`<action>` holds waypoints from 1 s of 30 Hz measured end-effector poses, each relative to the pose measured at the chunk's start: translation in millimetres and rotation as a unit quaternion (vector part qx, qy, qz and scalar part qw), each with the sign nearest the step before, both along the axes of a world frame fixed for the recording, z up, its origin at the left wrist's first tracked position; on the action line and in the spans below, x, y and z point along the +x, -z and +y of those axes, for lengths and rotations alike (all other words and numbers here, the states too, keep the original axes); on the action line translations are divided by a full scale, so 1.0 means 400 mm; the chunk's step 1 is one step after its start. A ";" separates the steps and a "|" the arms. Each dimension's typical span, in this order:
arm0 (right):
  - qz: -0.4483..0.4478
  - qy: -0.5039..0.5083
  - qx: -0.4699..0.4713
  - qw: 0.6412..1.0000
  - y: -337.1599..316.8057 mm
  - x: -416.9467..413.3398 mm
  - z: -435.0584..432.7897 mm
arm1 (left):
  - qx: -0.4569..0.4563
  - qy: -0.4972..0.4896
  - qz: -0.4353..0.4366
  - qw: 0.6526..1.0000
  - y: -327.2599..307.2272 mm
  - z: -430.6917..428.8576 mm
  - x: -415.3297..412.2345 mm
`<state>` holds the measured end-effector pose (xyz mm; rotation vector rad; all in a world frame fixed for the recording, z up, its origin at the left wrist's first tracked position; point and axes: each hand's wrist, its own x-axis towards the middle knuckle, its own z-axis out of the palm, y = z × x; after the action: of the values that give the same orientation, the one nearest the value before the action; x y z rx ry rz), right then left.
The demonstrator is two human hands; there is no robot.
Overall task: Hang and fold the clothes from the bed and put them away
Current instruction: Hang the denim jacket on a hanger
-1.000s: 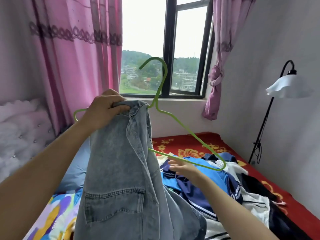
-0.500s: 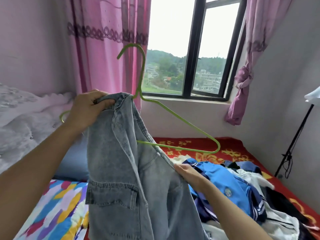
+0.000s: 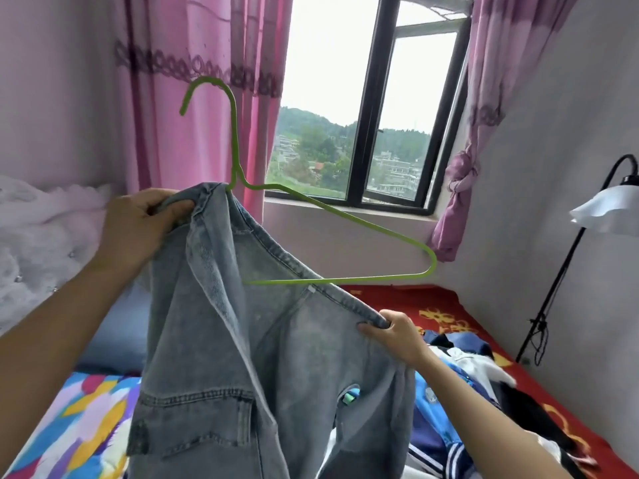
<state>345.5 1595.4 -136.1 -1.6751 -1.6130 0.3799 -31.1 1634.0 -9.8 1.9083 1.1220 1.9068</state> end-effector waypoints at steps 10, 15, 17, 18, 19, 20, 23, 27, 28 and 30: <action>-0.221 0.155 0.087 0.959 -0.317 0.078 0.017 | 0.062 -0.065 0.130 0.987 0.051 -0.024 -0.015; -0.216 0.123 0.056 0.967 -0.382 0.037 0.022 | 0.074 -0.108 0.144 0.981 0.091 -0.031 0.031; -0.222 0.125 0.045 0.966 -0.389 0.021 0.028 | 0.077 -0.100 0.122 0.984 0.100 -0.028 0.056; -0.224 0.132 0.039 0.965 -0.390 0.014 0.029 | 0.070 -0.090 0.110 0.987 0.102 -0.028 0.066; -0.223 0.141 0.035 0.964 -0.390 0.012 0.028 | 0.057 -0.075 0.095 0.991 0.104 -0.028 0.073; -0.220 0.152 0.032 0.963 -0.387 0.012 0.028 | 0.043 -0.061 0.081 0.994 0.106 -0.028 0.075; -0.247 0.194 0.046 0.948 -0.378 0.034 0.016 | 0.016 -0.019 0.058 0.998 0.108 -0.025 0.073; -0.313 0.204 0.091 0.923 -0.360 0.003 -0.005 | 0.064 -0.058 0.143 0.986 0.103 -0.052 0.095; -0.328 0.197 0.096 0.919 -0.359 -0.023 -0.010 | 0.091 -0.095 0.187 0.973 0.108 -0.065 0.116; -0.347 0.173 0.102 0.916 -0.359 -0.092 -0.025 | 0.129 -0.138 0.235 0.953 0.128 -0.091 0.170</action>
<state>308.8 1585.6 7.4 -1.9963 -1.6946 -0.6135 36.7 1597.4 -60.9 2.5697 1.3842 1.8578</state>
